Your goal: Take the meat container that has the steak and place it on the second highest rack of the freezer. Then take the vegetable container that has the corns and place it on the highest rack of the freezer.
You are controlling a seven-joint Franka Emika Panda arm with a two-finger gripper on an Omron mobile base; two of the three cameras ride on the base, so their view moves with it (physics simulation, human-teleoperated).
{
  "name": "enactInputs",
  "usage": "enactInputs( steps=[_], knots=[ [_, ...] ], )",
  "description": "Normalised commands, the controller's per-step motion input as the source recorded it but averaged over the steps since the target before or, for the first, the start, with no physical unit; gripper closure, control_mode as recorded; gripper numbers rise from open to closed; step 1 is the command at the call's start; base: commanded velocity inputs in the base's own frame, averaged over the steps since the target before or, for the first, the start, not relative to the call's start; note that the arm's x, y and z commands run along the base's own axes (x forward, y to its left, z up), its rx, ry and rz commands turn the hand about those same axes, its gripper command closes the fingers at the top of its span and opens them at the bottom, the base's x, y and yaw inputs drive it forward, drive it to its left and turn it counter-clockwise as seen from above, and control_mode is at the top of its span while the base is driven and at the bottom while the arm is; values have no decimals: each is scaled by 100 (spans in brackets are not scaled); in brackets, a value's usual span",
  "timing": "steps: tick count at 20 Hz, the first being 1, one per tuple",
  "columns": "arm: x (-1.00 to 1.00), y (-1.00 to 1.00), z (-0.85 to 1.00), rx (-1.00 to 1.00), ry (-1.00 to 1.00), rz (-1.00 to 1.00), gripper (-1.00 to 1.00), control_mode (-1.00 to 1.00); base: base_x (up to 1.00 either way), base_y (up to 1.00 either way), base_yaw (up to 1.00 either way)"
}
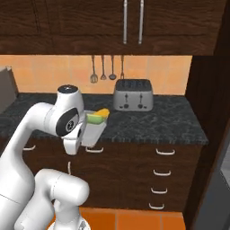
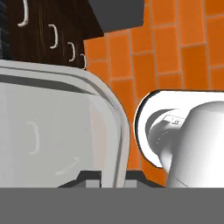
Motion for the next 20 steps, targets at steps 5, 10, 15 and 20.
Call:
enactInputs(
  steps=[5,10,15,20],
  knots=[
    [0,0,0,0,0,0,100,100,-29,0,-75],
    [0,0,0,0,0,0,100,100,-14,0,-84],
    [0,0,0,0,0,0,100,100,-18,0,-92],
    [0,0,0,0,0,0,100,100,-23,0,-96]
  ],
)
